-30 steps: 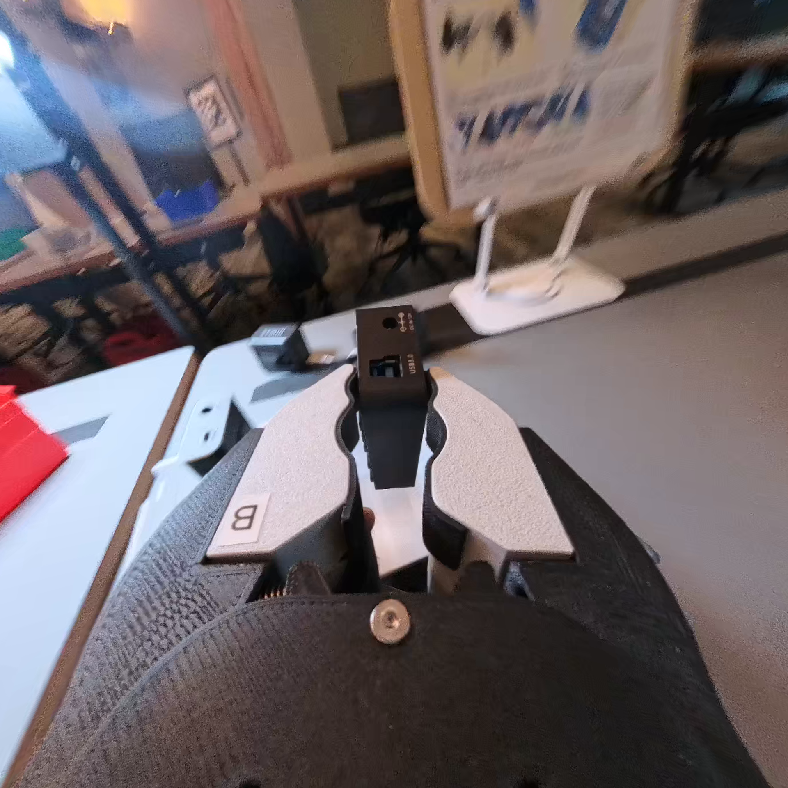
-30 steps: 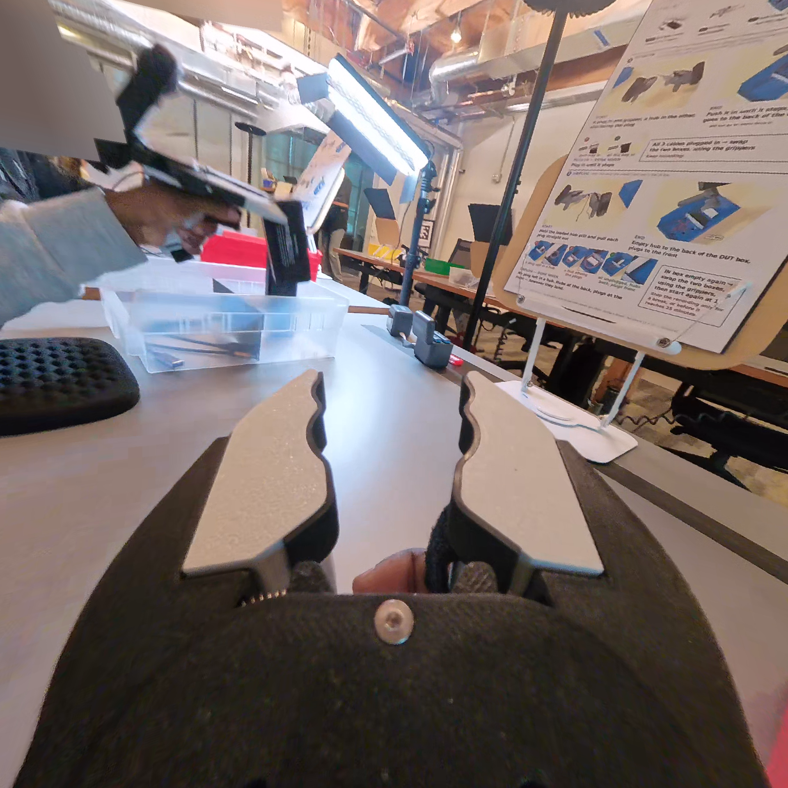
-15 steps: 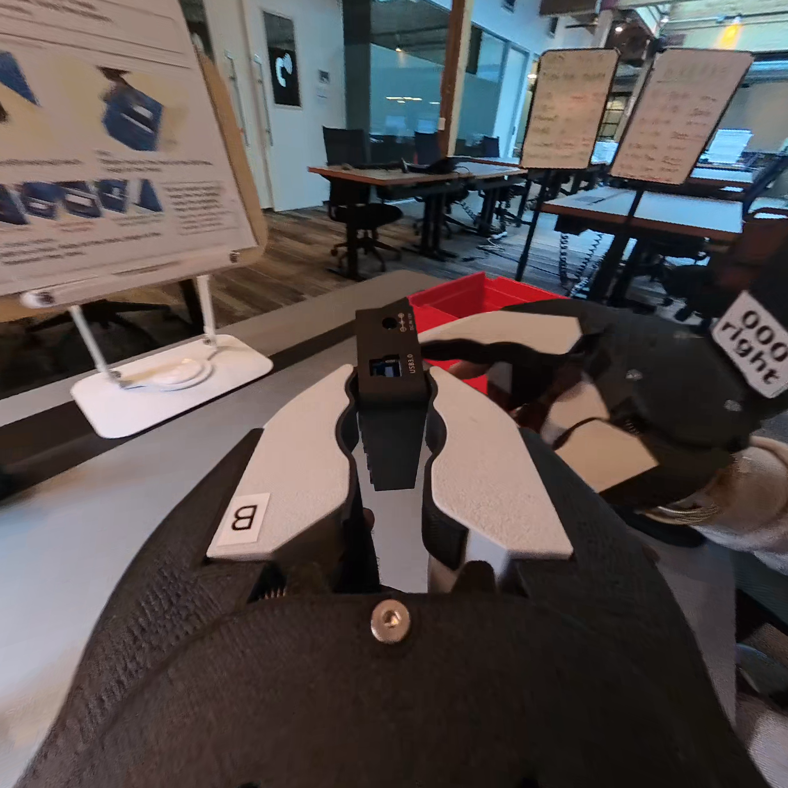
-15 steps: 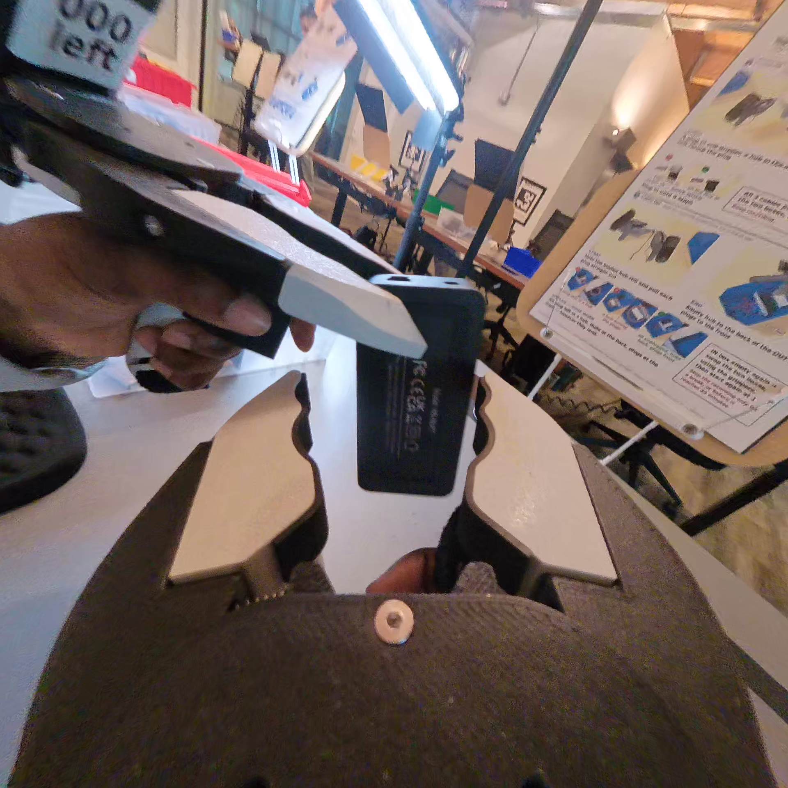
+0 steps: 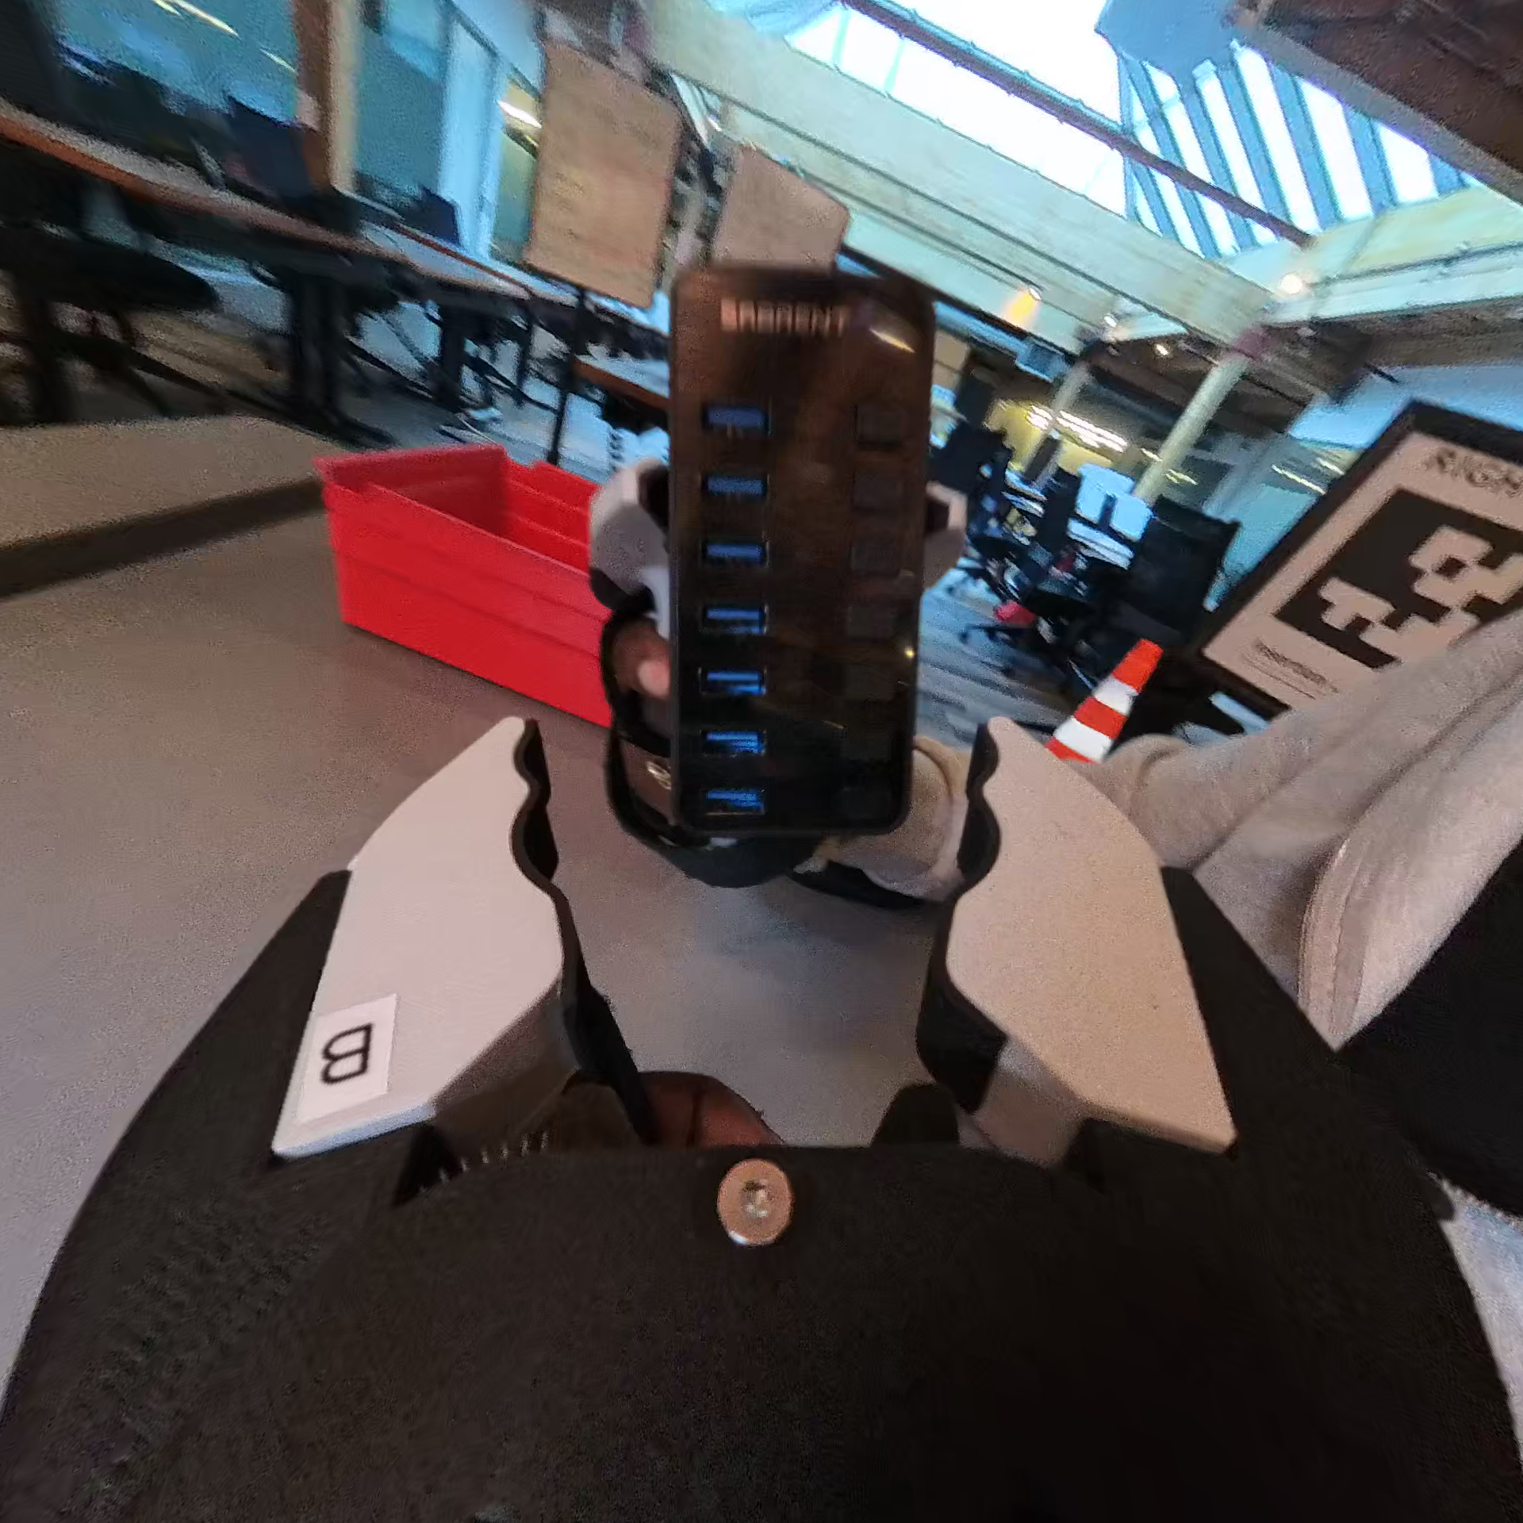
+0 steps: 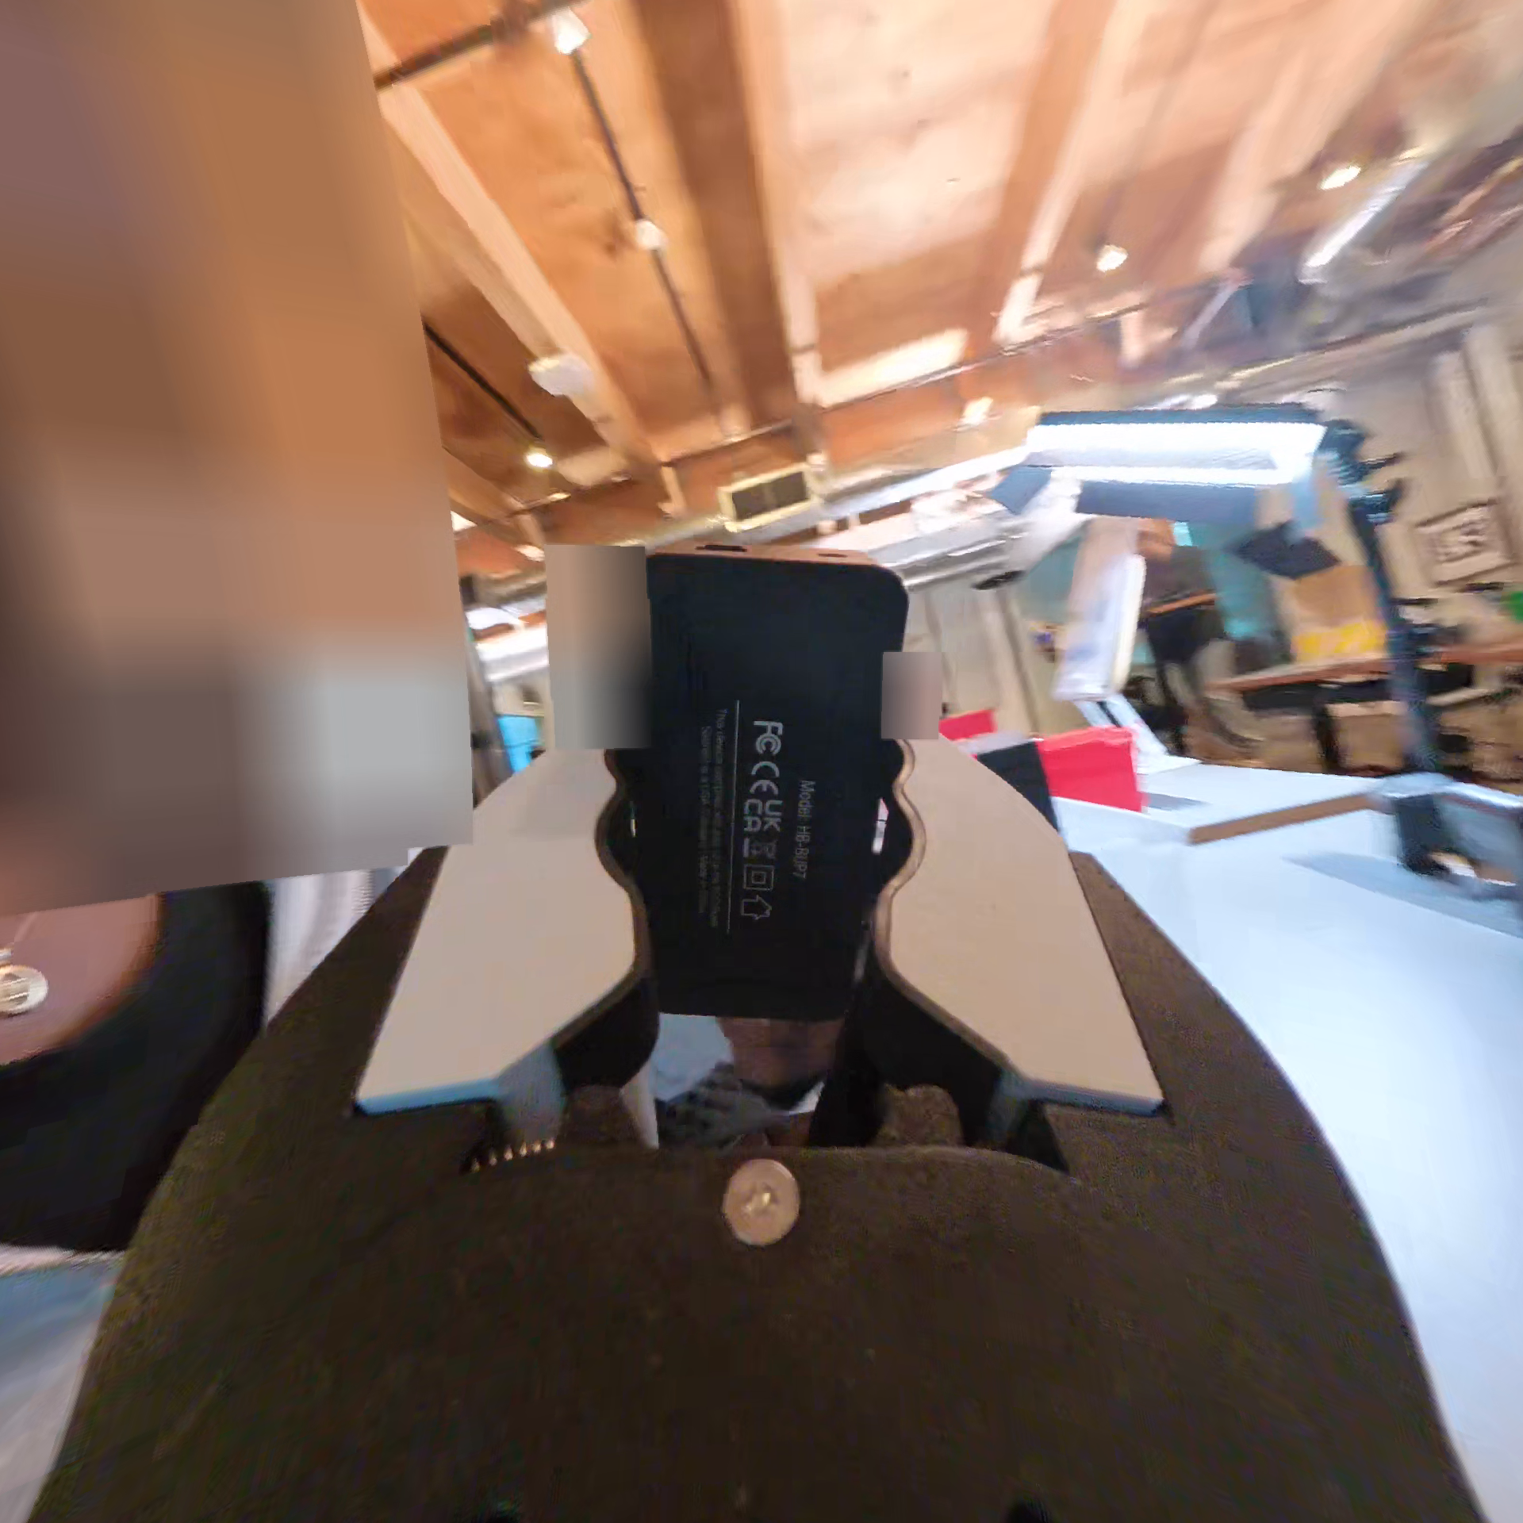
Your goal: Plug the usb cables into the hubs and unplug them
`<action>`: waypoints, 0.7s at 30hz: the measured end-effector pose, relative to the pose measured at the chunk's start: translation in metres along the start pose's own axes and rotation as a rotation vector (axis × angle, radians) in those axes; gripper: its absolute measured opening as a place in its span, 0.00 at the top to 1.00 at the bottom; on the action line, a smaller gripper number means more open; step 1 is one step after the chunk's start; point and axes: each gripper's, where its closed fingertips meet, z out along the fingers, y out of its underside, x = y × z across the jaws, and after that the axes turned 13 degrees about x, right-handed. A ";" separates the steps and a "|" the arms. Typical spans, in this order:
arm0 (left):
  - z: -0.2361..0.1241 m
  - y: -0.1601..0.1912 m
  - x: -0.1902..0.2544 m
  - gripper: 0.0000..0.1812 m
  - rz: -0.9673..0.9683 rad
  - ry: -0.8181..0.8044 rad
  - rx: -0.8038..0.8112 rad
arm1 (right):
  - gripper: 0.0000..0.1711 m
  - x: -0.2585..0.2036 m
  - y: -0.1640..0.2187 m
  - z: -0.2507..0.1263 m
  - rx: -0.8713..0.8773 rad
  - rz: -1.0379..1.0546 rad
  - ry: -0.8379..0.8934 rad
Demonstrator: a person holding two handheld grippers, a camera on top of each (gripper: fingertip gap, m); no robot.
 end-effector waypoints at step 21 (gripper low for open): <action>-0.050 0.034 -0.116 0.67 0.910 -0.833 -0.400 | 0.72 0.081 0.041 -0.034 -0.232 -0.131 0.457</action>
